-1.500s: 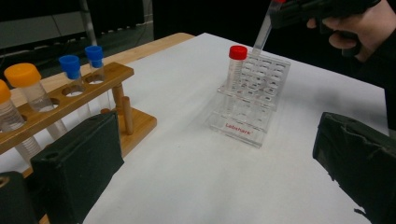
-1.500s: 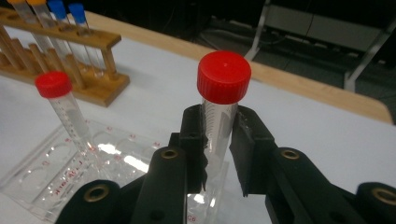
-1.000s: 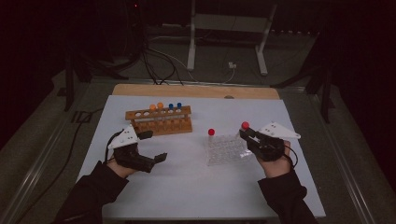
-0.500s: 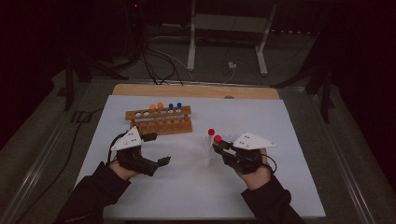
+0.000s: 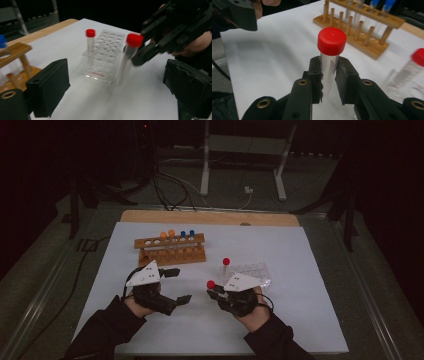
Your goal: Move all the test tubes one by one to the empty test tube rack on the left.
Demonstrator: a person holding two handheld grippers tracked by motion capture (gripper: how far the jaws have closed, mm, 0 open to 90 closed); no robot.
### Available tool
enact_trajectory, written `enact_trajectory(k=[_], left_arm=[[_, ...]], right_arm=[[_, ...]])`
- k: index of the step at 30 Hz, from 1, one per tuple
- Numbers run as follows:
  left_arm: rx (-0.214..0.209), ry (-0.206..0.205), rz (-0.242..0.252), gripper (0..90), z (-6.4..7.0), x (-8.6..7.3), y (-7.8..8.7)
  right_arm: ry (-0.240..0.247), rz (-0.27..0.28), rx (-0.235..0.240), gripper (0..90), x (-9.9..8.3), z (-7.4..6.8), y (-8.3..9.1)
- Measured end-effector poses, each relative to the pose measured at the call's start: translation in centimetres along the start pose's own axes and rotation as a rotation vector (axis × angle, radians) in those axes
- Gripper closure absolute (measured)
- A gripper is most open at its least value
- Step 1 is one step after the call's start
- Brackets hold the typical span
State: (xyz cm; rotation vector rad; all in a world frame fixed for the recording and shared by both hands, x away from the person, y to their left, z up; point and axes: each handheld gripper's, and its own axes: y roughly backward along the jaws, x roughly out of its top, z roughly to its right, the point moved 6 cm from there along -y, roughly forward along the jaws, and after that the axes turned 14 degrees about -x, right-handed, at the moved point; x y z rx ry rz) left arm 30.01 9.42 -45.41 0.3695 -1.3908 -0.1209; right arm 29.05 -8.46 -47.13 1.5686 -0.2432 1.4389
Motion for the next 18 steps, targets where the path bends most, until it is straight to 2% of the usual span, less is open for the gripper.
enact_trajectory(k=[4, 18], left_arm=[[-0.025, -0.016, -0.003, 17.2, 0.7, 0.1, -0.6], [-0.040, -0.052, -0.024, 45.8, 1.1, 0.0, -2.2]], right_arm=[[0.014, -0.015, 0.020, 74.9, -0.4, -0.9, -0.4], [0.018, -0.030, 0.060, 74.9, -0.6, -2.2, -0.7]])
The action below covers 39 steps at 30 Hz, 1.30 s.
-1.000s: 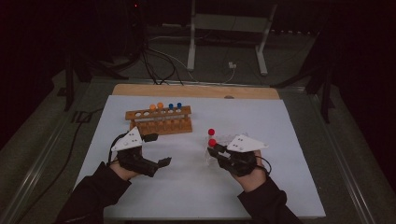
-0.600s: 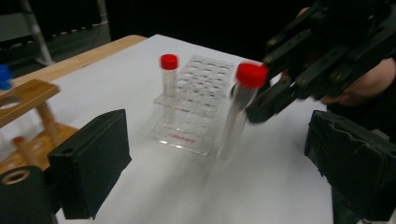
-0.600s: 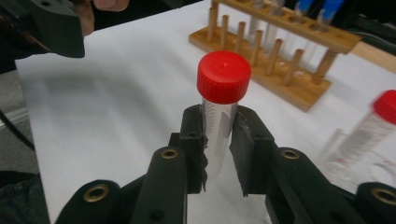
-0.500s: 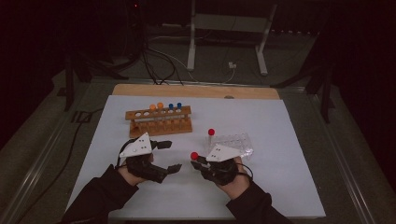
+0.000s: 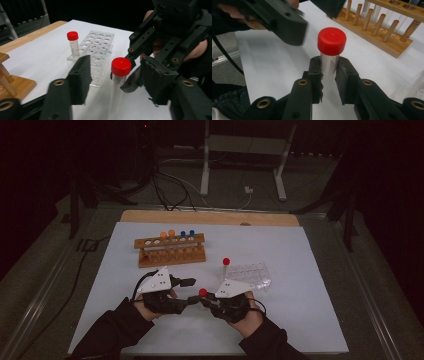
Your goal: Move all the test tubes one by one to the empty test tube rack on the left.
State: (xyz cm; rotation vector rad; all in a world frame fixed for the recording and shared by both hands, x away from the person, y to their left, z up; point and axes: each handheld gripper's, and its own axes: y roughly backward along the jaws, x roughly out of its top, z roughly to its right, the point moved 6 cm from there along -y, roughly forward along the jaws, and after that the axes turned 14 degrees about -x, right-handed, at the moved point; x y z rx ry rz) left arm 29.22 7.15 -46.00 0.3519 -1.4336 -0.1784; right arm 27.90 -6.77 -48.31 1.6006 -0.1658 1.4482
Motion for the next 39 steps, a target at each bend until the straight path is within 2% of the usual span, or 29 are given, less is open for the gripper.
enact_trajectory(k=[11, 14, 19, 28, 33, 35, 39], left_arm=[[-0.028, -0.015, -0.013, 59.6, 0.1, 0.0, -1.0], [-0.022, -0.025, -0.025, 62.2, 0.0, -0.1, -1.3], [-0.039, -0.017, -0.026, 69.7, 0.0, -0.1, -1.6], [-0.039, -0.038, -0.016, 71.9, -0.2, 0.4, -1.3], [-0.014, -0.024, 0.001, 72.0, -0.8, 0.7, -0.2], [0.009, -0.023, 0.002, 72.0, -1.2, 0.8, 0.3], [0.030, -0.022, 0.010, 72.0, -1.7, 1.1, 1.3]], right_arm=[[0.007, -0.002, 0.008, 75.0, -0.1, -0.3, -0.1], [0.005, 0.000, 0.006, 75.0, 0.0, -0.2, 0.0], [0.004, -0.002, 0.004, 75.0, 0.0, -0.1, -0.1], [-0.002, 0.016, 0.009, 73.5, 0.2, 0.2, 0.2], [-0.027, 0.037, -0.010, 65.0, 0.3, 1.0, 0.7], [-0.038, 0.047, -0.021, 61.3, 0.4, 1.5, 1.0], [-0.059, 0.066, -0.038, 50.6, 0.5, 2.3, 1.4]])
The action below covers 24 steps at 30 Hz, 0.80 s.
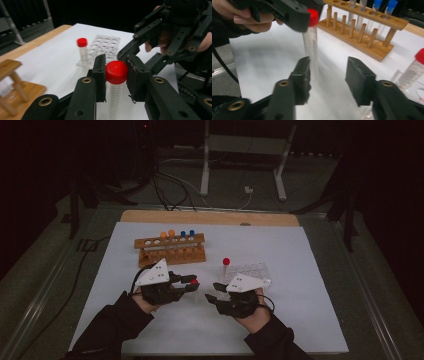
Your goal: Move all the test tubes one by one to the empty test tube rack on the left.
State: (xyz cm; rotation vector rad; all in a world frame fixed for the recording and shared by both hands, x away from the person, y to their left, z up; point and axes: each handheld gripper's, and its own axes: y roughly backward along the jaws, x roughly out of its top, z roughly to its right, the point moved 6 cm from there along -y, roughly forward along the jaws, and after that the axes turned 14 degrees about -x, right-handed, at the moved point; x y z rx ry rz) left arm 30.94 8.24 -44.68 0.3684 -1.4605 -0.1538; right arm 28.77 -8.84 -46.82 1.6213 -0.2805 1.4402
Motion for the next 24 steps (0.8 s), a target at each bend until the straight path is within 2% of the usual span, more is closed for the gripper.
enact_trajectory(k=[5, 11, 14, 16, 19, 24], left_arm=[[0.042, 0.007, 0.006, 72.0, -0.9, 0.5, 1.3], [0.105, 0.005, 0.008, 72.0, -2.2, 1.4, 3.2], [0.138, 0.002, 0.017, 72.0, -3.0, 2.0, 4.3], [0.163, 0.003, 0.029, 72.0, -3.5, 2.5, 5.0], [0.204, -0.001, 0.040, 72.1, -4.4, 3.0, 6.1], [0.295, 0.006, 0.062, 72.1, -6.6, 4.0, 8.1]], right_arm=[[-0.019, 0.023, -0.022, 34.4, 0.2, 0.5, 0.3], [-0.034, 0.026, -0.044, 15.1, 0.2, 0.7, 0.2], [-0.047, 0.033, -0.054, 9.4, 0.3, 0.8, 0.2], [-0.045, 0.033, -0.045, 2.5, 0.3, 0.9, 0.3], [-0.048, 0.045, -0.032, 0.6, 0.3, 0.9, 0.5], [-0.053, 0.056, -0.038, 0.5, 0.3, 1.3, 0.7]])
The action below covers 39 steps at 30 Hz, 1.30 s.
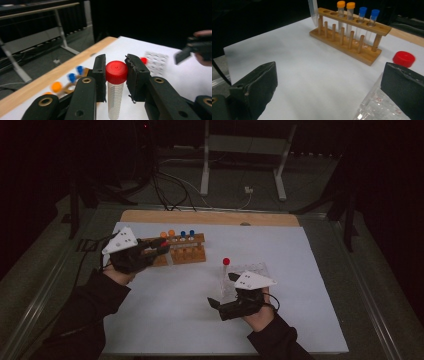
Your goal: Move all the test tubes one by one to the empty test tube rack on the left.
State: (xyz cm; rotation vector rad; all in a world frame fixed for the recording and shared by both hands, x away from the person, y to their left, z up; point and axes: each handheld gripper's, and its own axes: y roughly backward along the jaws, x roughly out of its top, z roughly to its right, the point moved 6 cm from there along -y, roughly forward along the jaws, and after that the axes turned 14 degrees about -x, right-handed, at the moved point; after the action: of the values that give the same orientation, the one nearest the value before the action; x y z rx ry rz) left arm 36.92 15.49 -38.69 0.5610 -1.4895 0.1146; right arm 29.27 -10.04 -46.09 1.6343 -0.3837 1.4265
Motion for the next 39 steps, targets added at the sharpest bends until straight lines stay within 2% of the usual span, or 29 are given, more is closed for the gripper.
enact_trajectory(k=[3, 10, 19, 24, 29, 31, 35, 39], left_arm=[[0.046, 0.008, 0.012, 72.0, -1.5, 0.5, 0.6], [0.158, -0.001, 0.011, 72.1, -4.7, 1.0, 1.1], [0.258, 0.043, 0.011, 72.0, -8.2, -1.0, 0.1], [0.274, 0.081, 0.027, 72.0, -9.5, -2.5, -0.8], [0.302, 0.098, -0.007, 72.0, -10.2, -4.6, -1.8], [0.296, 0.121, -0.011, 72.0, -10.4, -5.3, -2.1], [0.295, 0.135, -0.034, 72.0, -10.4, -6.6, -2.6], [0.290, 0.151, -0.036, 72.0, -10.4, -7.5, -3.0]], right_arm=[[0.008, 0.003, -0.003, 0.5, 0.0, 0.1, 0.1], [0.005, 0.007, 0.002, 0.5, 0.0, 0.2, 0.2], [0.006, 0.013, -0.004, 0.5, 0.0, 0.5, 0.3], [0.010, 0.015, -0.005, 0.5, 0.0, 0.5, 0.3], [0.016, 0.010, -0.005, 0.6, -0.2, 0.6, 0.3], [0.016, 0.007, -0.003, 0.5, -0.3, 0.6, 0.3], [0.023, 0.002, -0.003, 0.5, -0.4, 0.6, 0.2], [0.024, -0.001, -0.001, 0.5, -0.5, 0.6, 0.2]])
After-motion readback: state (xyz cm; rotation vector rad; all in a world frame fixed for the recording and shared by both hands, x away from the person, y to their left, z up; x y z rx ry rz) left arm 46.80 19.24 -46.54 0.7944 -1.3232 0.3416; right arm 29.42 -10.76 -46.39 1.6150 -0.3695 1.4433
